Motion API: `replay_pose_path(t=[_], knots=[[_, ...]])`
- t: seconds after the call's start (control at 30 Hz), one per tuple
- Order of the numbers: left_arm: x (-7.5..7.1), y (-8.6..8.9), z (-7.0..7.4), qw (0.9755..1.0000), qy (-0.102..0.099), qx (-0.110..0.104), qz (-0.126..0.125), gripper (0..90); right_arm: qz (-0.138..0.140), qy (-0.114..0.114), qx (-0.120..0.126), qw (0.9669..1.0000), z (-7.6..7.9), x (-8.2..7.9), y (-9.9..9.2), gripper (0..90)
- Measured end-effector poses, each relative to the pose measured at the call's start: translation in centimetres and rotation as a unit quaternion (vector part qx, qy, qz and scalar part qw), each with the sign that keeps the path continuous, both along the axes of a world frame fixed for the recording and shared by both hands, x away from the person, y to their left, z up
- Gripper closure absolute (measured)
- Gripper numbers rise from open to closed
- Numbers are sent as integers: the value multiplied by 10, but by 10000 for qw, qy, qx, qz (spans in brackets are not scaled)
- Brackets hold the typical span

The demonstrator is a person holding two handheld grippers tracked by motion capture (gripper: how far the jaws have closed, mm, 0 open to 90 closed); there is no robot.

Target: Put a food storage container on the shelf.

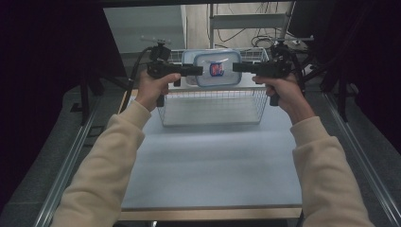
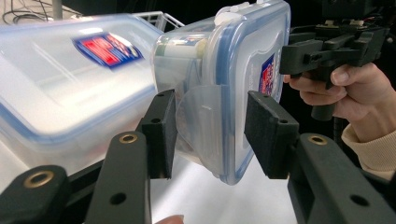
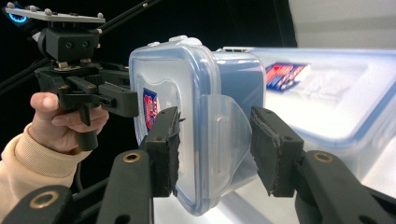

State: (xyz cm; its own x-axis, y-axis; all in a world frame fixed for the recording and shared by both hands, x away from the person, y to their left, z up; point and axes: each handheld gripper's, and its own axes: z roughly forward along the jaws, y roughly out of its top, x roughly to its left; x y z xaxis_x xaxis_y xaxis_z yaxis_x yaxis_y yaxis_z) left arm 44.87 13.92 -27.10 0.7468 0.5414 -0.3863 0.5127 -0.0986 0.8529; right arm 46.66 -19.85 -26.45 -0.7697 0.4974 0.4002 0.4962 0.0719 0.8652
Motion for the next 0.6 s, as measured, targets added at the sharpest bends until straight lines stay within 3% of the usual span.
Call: replay_pose_path(t=[0.3, 0.4, 0.57, 0.6], knots=[[44, 11, 16, 9999, 128, -10, 22, 550, 11, 163, 96, 9998, 13, 43, 10, 536], [61, 13, 14, 9995, 318, -66, 45, 549, -78, 255, 113, 9996, 13, 59, 14, 534], [77, 14, 5, 9985, 523, -124, 49, 548, -120, 513, 49, 9986, 9, 78, 17, 531], [79, 15, 3, 9981, 556, -241, 69, 549, -121, 525, 19, 9985, 8, 81, 17, 528]])
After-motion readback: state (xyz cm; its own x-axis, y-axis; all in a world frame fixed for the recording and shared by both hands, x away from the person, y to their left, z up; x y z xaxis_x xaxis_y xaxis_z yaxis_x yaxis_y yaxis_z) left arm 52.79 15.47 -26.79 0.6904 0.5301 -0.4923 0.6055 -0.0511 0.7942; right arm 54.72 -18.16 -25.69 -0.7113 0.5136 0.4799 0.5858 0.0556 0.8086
